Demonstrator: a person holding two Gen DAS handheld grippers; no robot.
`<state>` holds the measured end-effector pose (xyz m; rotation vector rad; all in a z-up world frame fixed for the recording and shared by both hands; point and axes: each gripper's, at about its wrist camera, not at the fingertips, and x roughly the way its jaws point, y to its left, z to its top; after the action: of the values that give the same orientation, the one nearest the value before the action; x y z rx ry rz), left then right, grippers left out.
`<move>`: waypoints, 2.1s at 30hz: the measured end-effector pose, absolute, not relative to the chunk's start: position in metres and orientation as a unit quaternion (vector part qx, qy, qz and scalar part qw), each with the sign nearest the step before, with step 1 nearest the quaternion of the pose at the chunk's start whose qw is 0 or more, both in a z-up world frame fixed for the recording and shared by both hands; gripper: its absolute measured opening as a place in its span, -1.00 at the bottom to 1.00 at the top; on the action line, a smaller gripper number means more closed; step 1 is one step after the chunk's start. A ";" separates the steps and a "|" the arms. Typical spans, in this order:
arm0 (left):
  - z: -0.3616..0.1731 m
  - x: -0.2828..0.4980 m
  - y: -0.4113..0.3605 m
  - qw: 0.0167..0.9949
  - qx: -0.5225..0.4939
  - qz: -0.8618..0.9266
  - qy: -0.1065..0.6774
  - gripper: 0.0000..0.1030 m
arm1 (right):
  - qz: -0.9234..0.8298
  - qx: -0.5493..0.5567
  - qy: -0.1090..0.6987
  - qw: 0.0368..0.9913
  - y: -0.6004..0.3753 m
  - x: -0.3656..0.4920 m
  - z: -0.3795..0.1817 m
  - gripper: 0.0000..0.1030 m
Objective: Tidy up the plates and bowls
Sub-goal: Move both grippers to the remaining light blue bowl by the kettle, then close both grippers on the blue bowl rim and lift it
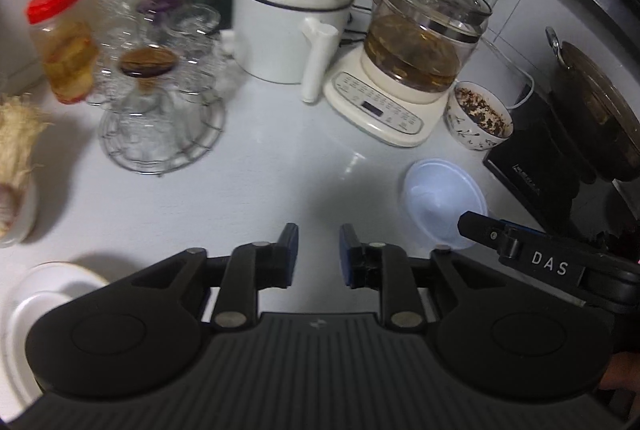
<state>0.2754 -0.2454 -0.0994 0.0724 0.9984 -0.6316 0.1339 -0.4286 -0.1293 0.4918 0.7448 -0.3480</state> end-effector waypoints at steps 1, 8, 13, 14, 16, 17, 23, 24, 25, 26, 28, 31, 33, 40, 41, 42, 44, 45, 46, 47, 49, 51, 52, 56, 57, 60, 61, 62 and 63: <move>-0.104 0.278 -0.254 0.827 0.036 -0.298 0.475 -0.39 | -0.170 0.238 0.361 0.886 -0.436 0.136 -0.133 -0.08; -0.129 0.296 -0.302 0.809 0.040 -0.310 0.497 -0.29 | -0.192 0.248 0.374 0.873 -0.486 0.145 -0.151 -0.08; -0.147 0.307 -0.331 0.793 0.038 -0.322 0.516 -0.25 | -0.206 0.262 0.384 0.861 -0.512 0.148 -0.164 -0.08; -0.150 0.309 -0.336 0.790 0.037 -0.324 0.520 -0.24 | -0.208 0.263 0.386 0.859 -0.516 0.149 -0.166 -0.08; -0.158 0.312 -0.347 0.786 0.042 -0.326 0.523 -0.23 | -0.212 0.268 0.392 0.854 -0.525 0.150 -0.172 -0.08; -0.162 0.313 -0.351 0.785 0.043 -0.328 0.523 -0.23 | -0.213 0.272 0.395 0.851 -0.528 0.151 -0.175 -0.08; -0.185 0.320 -0.370 0.770 0.039 -0.330 0.544 -0.23 | -0.219 0.293 0.421 0.830 -0.547 0.153 -0.193 -0.08; -0.187 0.322 -0.373 0.769 0.040 -0.329 0.547 -0.23 | -0.218 0.297 0.425 0.827 -0.549 0.154 -0.196 -0.08; -0.190 0.324 -0.374 0.767 0.039 -0.330 0.549 -0.23 | -0.215 0.302 0.428 0.824 -0.550 0.155 -0.198 -0.08; -0.191 0.325 -0.375 0.763 0.036 -0.334 0.552 -0.23 | -0.214 0.306 0.431 0.822 -0.551 0.157 -0.201 -0.08; -0.195 0.328 -0.378 0.758 0.035 -0.343 0.554 -0.23 | -0.213 0.307 0.434 0.820 -0.551 0.160 -0.204 -0.08; -0.200 0.333 -0.380 0.751 0.029 -0.349 0.560 -0.23 | -0.206 0.315 0.437 0.817 -0.549 0.164 -0.208 -0.09; -0.204 0.337 -0.382 0.745 0.024 -0.354 0.565 -0.23 | -0.203 0.314 0.439 0.817 -0.547 0.168 -0.210 -0.09; -0.213 0.346 -0.390 0.733 0.040 -0.366 0.573 -0.35 | -0.193 0.326 0.440 0.814 -0.547 0.175 -0.215 -0.52; -0.213 0.347 -0.391 0.734 0.042 -0.366 0.571 -0.38 | -0.191 0.328 0.441 0.814 -0.547 0.175 -0.215 -0.55; -0.214 0.347 -0.392 0.735 0.044 -0.365 0.570 -0.41 | -0.188 0.328 0.442 0.813 -0.547 0.176 -0.215 -0.59; -0.216 0.348 -0.393 0.732 0.040 -0.364 0.575 -0.56 | -0.184 0.327 0.445 0.813 -0.547 0.176 -0.215 -0.67; -0.217 0.348 -0.392 0.732 0.038 -0.364 0.575 -0.58 | -0.184 0.328 0.446 0.813 -0.547 0.176 -0.216 -0.70; -0.217 0.347 -0.392 0.733 0.038 -0.364 0.573 -0.64 | -0.182 0.331 0.446 0.812 -0.548 0.176 -0.217 -0.73; -0.218 0.347 -0.392 0.734 0.037 -0.365 0.572 -0.69 | -0.180 0.336 0.445 0.810 -0.549 0.176 -0.218 -0.74; -0.218 0.346 -0.392 0.734 0.035 -0.367 0.571 -0.75 | -0.178 0.342 0.443 0.809 -0.549 0.175 -0.219 -0.76; -0.217 0.344 -0.393 0.734 0.038 -0.367 0.570 -0.81 | -0.176 0.342 0.443 0.810 -0.548 0.175 -0.218 -0.76; -0.217 0.344 -0.394 0.735 0.040 -0.367 0.569 -0.82 | -0.176 0.341 0.442 0.811 -0.548 0.175 -0.218 -0.76; -0.215 0.343 -0.393 0.736 0.042 -0.368 0.567 -0.82 | -0.174 0.342 0.440 0.812 -0.547 0.174 -0.219 -0.77; -0.215 0.342 -0.392 0.736 0.040 -0.367 0.567 -0.82 | -0.173 0.343 0.440 0.812 -0.547 0.174 -0.219 -0.77; -0.212 0.341 -0.391 0.737 0.036 -0.366 0.567 -0.82 | -0.173 0.339 0.434 0.817 -0.545 0.171 -0.214 -0.77; -0.210 0.340 -0.391 0.739 0.036 -0.366 0.565 -0.82 | -0.172 0.341 0.431 0.817 -0.545 0.170 -0.213 -0.77; -0.208 0.339 -0.391 0.740 0.037 -0.366 0.562 -0.82 | -0.172 0.341 0.429 0.818 -0.546 0.169 -0.212 -0.77; -0.206 0.338 -0.390 0.742 0.037 -0.366 0.561 -0.82 | -0.171 0.341 0.428 0.820 -0.545 0.168 -0.210 -0.77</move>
<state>0.3377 -0.3896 -0.2056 0.0812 1.2288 -0.8026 0.1681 -0.5452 -0.2100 0.7256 0.9104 -0.3640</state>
